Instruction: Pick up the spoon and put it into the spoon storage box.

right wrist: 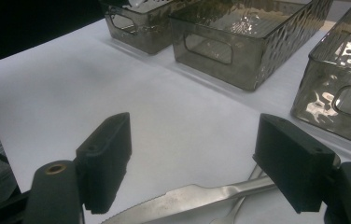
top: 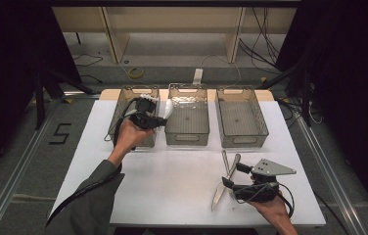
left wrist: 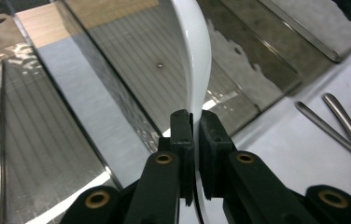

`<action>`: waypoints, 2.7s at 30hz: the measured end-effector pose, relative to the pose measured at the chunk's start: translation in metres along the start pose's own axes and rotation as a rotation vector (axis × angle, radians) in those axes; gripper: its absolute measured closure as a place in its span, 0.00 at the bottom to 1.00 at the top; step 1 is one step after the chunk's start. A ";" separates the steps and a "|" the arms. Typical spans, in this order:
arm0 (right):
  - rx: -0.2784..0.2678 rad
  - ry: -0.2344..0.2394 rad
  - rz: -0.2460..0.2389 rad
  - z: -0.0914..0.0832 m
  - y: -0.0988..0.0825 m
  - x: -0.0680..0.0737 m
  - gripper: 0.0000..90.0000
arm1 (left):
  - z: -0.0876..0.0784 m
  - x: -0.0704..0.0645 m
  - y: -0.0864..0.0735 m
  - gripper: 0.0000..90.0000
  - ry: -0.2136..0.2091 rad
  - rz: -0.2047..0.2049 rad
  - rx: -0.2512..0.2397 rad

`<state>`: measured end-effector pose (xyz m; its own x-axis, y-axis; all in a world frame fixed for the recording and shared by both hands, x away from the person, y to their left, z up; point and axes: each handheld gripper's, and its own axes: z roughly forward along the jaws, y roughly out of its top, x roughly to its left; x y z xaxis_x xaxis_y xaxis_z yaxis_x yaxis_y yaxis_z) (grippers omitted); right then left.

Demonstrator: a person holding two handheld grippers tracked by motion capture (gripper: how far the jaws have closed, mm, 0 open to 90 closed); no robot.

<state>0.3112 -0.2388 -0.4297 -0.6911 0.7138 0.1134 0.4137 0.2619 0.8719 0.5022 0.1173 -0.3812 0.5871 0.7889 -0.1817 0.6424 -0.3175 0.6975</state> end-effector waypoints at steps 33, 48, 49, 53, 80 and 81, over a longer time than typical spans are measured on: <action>-0.002 0.007 -0.006 0.000 0.000 0.001 0.31 | 0.037 -0.013 0.042 0.95 0.021 0.002 -0.045; -0.003 0.010 -0.006 0.000 0.000 0.001 0.31 | 0.057 -0.014 0.043 0.95 0.033 -0.015 -0.033; -0.004 0.010 -0.006 0.000 0.000 0.001 0.31 | 0.058 -0.014 0.043 0.95 0.035 -0.019 -0.032; -0.004 0.010 -0.002 -0.001 0.000 0.001 0.31 | 0.062 -0.012 0.040 0.95 0.040 -0.024 -0.020; -0.004 0.005 0.005 -0.002 -0.001 0.000 0.31 | 0.064 -0.011 0.036 0.78 0.020 -0.039 0.015; -0.003 0.005 0.005 -0.002 -0.001 0.000 0.31 | 0.062 -0.012 0.036 0.76 0.018 -0.033 0.011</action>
<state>0.3095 -0.2401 -0.4292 -0.6921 0.7117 0.1200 0.4149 0.2564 0.8730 0.5484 0.0640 -0.3967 0.5565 0.8082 -0.1925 0.6671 -0.2965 0.6834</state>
